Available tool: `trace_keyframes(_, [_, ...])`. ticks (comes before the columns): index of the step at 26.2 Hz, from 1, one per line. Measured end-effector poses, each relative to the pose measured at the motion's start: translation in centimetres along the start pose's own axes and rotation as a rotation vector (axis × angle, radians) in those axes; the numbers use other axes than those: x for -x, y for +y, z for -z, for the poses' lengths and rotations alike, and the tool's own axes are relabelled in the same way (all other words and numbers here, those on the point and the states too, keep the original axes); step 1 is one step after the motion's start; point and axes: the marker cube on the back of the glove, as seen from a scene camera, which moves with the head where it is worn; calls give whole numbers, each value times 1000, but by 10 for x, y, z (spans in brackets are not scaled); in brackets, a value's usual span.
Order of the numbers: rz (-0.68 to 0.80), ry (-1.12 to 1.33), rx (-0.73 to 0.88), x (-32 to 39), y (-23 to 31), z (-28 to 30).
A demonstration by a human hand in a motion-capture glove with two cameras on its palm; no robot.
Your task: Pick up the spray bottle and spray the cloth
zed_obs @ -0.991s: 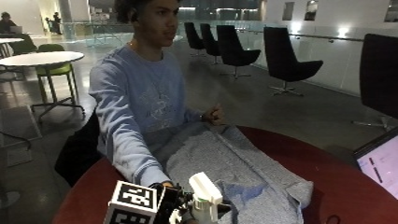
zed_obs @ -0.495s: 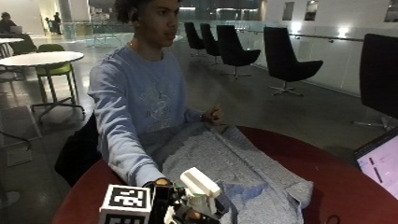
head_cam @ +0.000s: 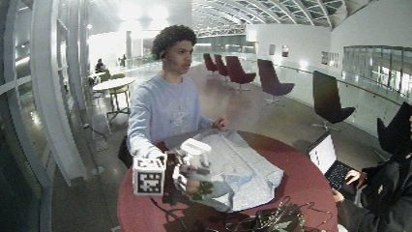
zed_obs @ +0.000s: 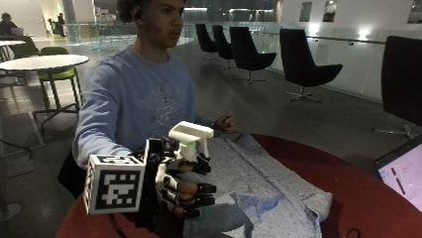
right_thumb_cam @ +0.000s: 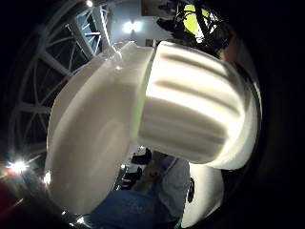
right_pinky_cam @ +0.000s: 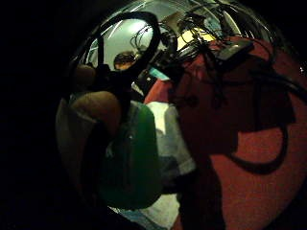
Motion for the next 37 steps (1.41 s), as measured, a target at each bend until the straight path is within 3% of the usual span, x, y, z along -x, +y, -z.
trace_keyframes(16, [86,12,351,65,98,-19])
trace_keyframes(32, [-154,299,796,68,105,-65])
trace_keyframes(37, [-198,411,846,62,109,-78])
